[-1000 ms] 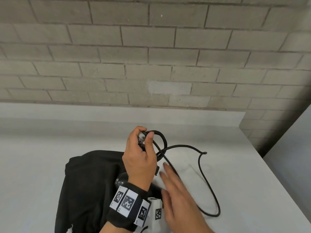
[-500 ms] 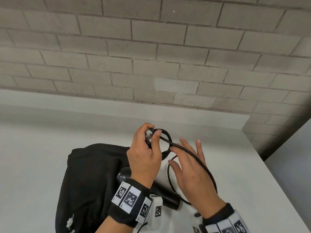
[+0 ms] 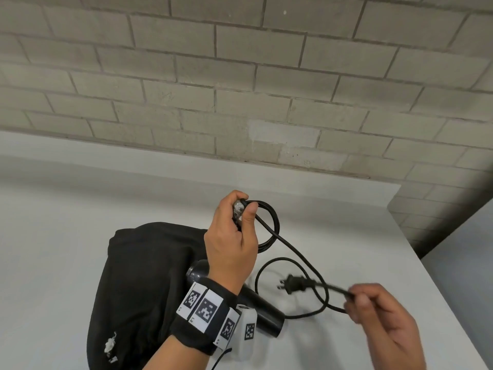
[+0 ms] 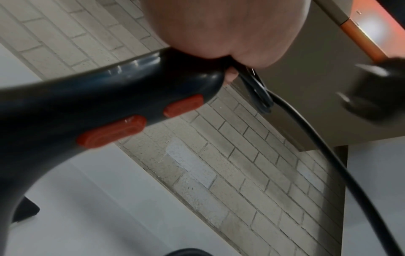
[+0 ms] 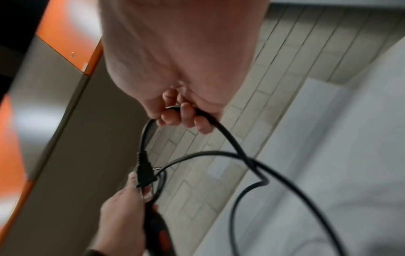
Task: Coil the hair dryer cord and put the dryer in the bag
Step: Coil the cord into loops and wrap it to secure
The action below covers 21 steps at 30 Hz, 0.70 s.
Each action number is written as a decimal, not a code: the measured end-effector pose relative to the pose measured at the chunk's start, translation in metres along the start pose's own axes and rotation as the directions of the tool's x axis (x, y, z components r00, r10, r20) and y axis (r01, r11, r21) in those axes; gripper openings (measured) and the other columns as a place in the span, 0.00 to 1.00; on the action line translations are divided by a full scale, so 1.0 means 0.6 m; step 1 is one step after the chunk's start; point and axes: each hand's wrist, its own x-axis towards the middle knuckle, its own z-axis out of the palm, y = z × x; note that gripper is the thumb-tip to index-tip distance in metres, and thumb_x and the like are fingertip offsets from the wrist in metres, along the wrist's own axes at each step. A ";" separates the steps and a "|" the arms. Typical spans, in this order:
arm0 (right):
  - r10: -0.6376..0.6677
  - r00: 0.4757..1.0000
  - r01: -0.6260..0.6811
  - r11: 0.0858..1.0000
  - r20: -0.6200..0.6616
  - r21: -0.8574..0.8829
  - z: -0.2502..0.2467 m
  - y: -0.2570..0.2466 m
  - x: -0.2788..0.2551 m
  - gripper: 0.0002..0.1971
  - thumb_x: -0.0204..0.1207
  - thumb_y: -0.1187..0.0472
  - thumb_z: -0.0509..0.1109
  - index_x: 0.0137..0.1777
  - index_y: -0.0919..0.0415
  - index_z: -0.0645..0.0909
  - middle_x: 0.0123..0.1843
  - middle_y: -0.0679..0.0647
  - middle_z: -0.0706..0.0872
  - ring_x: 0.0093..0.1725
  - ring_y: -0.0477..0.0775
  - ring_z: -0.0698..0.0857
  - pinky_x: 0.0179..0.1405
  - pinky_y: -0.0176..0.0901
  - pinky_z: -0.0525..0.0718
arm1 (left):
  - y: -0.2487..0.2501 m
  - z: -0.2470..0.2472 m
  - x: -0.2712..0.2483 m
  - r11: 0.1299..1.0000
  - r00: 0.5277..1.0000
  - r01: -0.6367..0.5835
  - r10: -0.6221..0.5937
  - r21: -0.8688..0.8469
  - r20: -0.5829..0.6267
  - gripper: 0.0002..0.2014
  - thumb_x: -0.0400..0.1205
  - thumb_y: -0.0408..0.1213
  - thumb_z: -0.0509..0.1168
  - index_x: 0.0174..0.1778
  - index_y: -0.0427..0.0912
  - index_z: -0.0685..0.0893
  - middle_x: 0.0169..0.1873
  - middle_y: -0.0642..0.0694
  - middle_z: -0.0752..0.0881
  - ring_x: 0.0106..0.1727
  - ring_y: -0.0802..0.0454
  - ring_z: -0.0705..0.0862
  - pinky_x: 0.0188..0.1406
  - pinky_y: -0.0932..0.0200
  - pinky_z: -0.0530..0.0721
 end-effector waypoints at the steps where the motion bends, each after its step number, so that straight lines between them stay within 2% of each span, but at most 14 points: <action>1: 0.007 0.999 -0.006 0.999 0.033 -0.045 -0.019 0.007 -0.003 0.08 0.73 0.54 0.74 0.36 0.57 0.85 0.25 0.52 0.79 0.27 0.50 0.74 0.31 0.30 0.74 | -0.001 0.000 0.001 1.000 1.000 -0.003 0.003 -0.003 -0.002 0.10 0.85 0.53 0.58 0.56 0.53 0.77 0.39 0.63 0.79 0.36 0.61 0.78 0.33 0.68 0.76; 3: 0.018 0.989 0.015 0.978 0.150 -0.210 -0.051 0.018 -0.009 0.08 0.67 0.53 0.76 0.32 0.55 0.83 0.26 0.52 0.79 0.28 0.52 0.73 0.31 0.37 0.72 | -0.002 0.000 0.001 1.000 1.000 -0.010 0.010 -0.009 -0.006 0.12 0.86 0.55 0.58 0.56 0.52 0.78 0.38 0.62 0.79 0.34 0.59 0.78 0.32 0.65 0.77; 4: 0.012 0.973 0.065 0.945 0.230 -0.321 -0.063 0.021 -0.014 0.07 0.65 0.55 0.77 0.30 0.52 0.83 0.26 0.51 0.79 0.28 0.52 0.73 0.32 0.38 0.72 | -0.002 -0.001 0.001 1.000 1.000 -0.008 0.008 -0.011 -0.004 0.13 0.86 0.56 0.57 0.56 0.53 0.78 0.37 0.61 0.79 0.33 0.58 0.78 0.31 0.63 0.77; 7: 0.078 0.913 0.192 0.784 0.401 -0.590 -0.095 0.039 -0.025 0.11 0.61 0.60 0.79 0.28 0.44 0.81 0.28 0.46 0.79 0.31 0.42 0.80 0.35 0.29 0.77 | 0.000 -0.001 0.000 1.000 1.000 0.002 -0.002 -0.018 0.004 0.12 0.85 0.57 0.57 0.56 0.55 0.77 0.36 0.61 0.79 0.32 0.58 0.77 0.31 0.62 0.76; 9: 0.182 0.852 0.271 0.647 0.490 -0.712 -0.112 0.070 -0.037 0.11 0.64 0.56 0.75 0.37 0.35 0.83 0.36 0.36 0.80 0.40 0.34 0.81 0.44 0.24 0.78 | 0.000 -0.001 -0.001 1.000 1.000 0.002 -0.002 -0.020 0.006 0.12 0.85 0.56 0.57 0.57 0.55 0.77 0.37 0.63 0.79 0.33 0.60 0.77 0.32 0.63 0.76; 10: 0.206 0.812 0.324 0.619 0.545 -0.716 -0.122 0.095 -0.040 0.15 0.65 0.54 0.72 0.43 0.27 0.80 0.40 0.29 0.79 0.46 0.31 0.79 0.50 0.22 0.76 | 0.000 -0.001 -0.001 1.000 1.000 0.004 -0.004 -0.022 0.007 0.11 0.85 0.55 0.57 0.57 0.54 0.77 0.37 0.63 0.79 0.33 0.59 0.77 0.32 0.63 0.77; 11: 0.168 0.788 0.387 0.613 0.592 -0.688 -0.131 0.112 -0.041 0.18 0.67 0.53 0.70 0.47 0.22 0.77 0.42 0.24 0.78 0.49 0.28 0.77 0.54 0.22 0.75 | -0.001 -0.001 -0.001 1.000 1.000 0.008 -0.008 -0.026 0.008 0.11 0.85 0.54 0.58 0.57 0.54 0.77 0.37 0.62 0.79 0.32 0.59 0.77 0.32 0.62 0.77; 12: 0.144 0.772 0.388 0.664 0.619 -0.639 -0.129 0.120 -0.042 0.19 0.68 0.53 0.71 0.47 0.21 0.76 0.42 0.23 0.79 0.49 0.28 0.77 0.54 0.24 0.75 | -0.001 -0.001 -0.001 1.000 1.000 0.012 -0.012 -0.029 0.009 0.10 0.85 0.53 0.58 0.57 0.54 0.77 0.37 0.62 0.79 0.32 0.58 0.77 0.32 0.62 0.77; 14: 0.089 0.816 0.342 0.723 0.572 -0.601 -0.102 0.088 -0.039 0.14 0.67 0.57 0.77 0.39 0.32 0.81 0.37 0.30 0.83 0.43 0.33 0.82 0.46 0.29 0.80 | -0.001 -0.001 -0.002 1.000 1.000 0.016 -0.016 -0.026 0.007 0.11 0.85 0.52 0.59 0.56 0.52 0.78 0.36 0.62 0.79 0.31 0.59 0.76 0.31 0.63 0.76; 16: -0.070 0.893 0.332 0.770 0.445 -0.544 -0.056 0.047 -0.029 0.09 0.65 0.60 0.80 0.36 0.43 0.86 0.35 0.34 0.85 0.38 0.39 0.84 0.40 0.30 0.80 | -0.001 -0.001 -0.002 1.000 1.000 0.017 -0.017 -0.023 0.010 0.12 0.86 0.52 0.59 0.57 0.49 0.79 0.37 0.62 0.79 0.32 0.59 0.77 0.32 0.63 0.76; 17: -0.157 0.910 0.351 0.784 0.384 -0.511 -0.032 0.028 -0.023 0.05 0.67 0.60 0.79 0.37 0.48 0.87 0.36 0.36 0.86 0.38 0.41 0.84 0.40 0.30 0.80 | -0.001 0.000 -0.002 1.000 1.000 0.018 -0.017 -0.024 0.014 0.13 0.86 0.52 0.59 0.57 0.48 0.80 0.37 0.62 0.79 0.33 0.59 0.77 0.33 0.62 0.77; 18: -0.229 0.914 0.372 0.800 0.334 -0.470 -0.010 0.015 -0.016 0.00 0.70 0.58 0.76 0.39 0.52 0.88 0.38 0.36 0.86 0.40 0.42 0.85 0.42 0.31 0.80 | -0.002 0.000 -0.002 1.000 1.000 0.017 -0.016 -0.025 0.018 0.13 0.86 0.52 0.59 0.57 0.48 0.80 0.38 0.62 0.79 0.33 0.59 0.78 0.34 0.61 0.77; 21: -0.275 0.934 0.354 0.788 0.226 -0.504 0.050 -0.015 0.005 0.08 0.76 0.55 0.69 0.53 0.54 0.84 0.49 0.35 0.83 0.54 0.41 0.83 0.55 0.24 0.75 | -0.001 0.001 -0.001 1.000 1.000 0.015 -0.014 -0.021 0.027 0.15 0.85 0.53 0.59 0.58 0.47 0.80 0.38 0.63 0.79 0.34 0.58 0.78 0.34 0.60 0.78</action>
